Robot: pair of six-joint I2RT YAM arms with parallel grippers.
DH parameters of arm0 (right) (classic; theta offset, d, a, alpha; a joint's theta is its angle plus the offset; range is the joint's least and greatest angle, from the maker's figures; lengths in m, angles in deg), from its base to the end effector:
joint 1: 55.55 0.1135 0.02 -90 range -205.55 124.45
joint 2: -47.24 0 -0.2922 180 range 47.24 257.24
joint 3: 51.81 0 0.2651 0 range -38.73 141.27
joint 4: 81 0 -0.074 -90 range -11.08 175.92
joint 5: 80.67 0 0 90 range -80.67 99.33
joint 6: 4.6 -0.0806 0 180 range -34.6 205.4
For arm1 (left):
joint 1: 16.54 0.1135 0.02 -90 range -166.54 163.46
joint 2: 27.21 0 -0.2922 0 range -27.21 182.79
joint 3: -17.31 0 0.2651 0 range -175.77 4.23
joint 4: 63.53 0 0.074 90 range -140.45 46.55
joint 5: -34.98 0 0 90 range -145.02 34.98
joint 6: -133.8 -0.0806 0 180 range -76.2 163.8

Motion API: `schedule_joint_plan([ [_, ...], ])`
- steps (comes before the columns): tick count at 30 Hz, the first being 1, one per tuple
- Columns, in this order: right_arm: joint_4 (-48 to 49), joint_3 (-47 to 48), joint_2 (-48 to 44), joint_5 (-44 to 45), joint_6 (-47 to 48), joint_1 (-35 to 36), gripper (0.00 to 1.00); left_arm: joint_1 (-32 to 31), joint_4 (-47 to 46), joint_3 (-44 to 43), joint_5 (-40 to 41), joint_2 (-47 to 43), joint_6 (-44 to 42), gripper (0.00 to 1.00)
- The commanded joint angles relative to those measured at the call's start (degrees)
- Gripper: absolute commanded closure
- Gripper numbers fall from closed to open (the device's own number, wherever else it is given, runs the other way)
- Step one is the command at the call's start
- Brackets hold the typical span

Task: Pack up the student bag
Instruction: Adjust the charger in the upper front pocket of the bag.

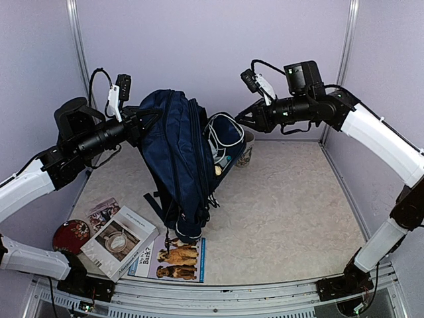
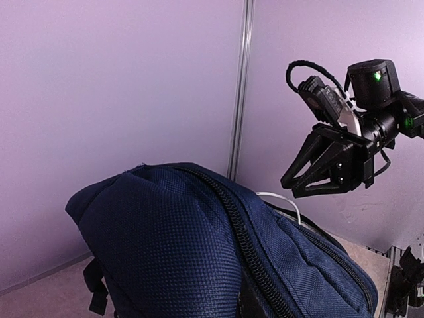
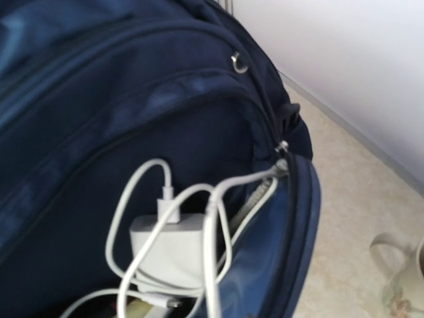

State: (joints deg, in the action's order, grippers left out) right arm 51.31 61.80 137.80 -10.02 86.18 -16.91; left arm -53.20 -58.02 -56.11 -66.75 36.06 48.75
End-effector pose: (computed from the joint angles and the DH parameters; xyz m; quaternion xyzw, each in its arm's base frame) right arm 0.2982 0.2726 0.4469 -0.3653 0.7505 0.3065 0.4576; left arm 0.2324 -0.1934 0.4336 0.2565 0.6282 -0.3245 0.6590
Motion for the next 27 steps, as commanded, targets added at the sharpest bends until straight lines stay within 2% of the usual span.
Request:
schedule_joint_plan([
  [1,1.3,-0.53,2.09,-0.63,0.73,0.39,0.84,0.45,-3.25,0.04,0.21,-1.33,-1.18,1.0],
  [6,0.68,-0.44,3.09,-1.33,0.63,0.39,0.84,0.45,-3.24,0.13,0.29,-1.37,-1.24,1.0],
  [7,0.81,-0.59,3.03,-1.39,0.55,0.39,0.87,0.43,-3.24,0.13,0.36,-1.38,-1.26,1.0],
  [9,1.19,-0.92,2.89,-1.51,0.1,0.39,0.99,0.45,-3.31,0.17,0.29,-1.22,-1.22,1.0],
  [10,1.4,-1.09,2.91,-1.79,-0.07,0.39,1.0,0.45,-3.31,0.07,0.28,-1.14,-1.18,1.0],
  [17,6.41,-3.44,2.91,-3.16,-3.68,4.8,1.0,0.45,-3.49,0.05,0.08,-0.88,-1.13,1.0],
  [24,4.64,-3.51,8.52,-0.27,-7.93,6.22,1.0,0.51,-3.46,-0.04,-0.45,-0.99,-0.94,1.0],
  [27,2.56,-2.87,10.73,3.53,-8.78,6.28,1.0,0.51,-3.56,0.13,-0.25,-1.42,-0.99,1.0],
])
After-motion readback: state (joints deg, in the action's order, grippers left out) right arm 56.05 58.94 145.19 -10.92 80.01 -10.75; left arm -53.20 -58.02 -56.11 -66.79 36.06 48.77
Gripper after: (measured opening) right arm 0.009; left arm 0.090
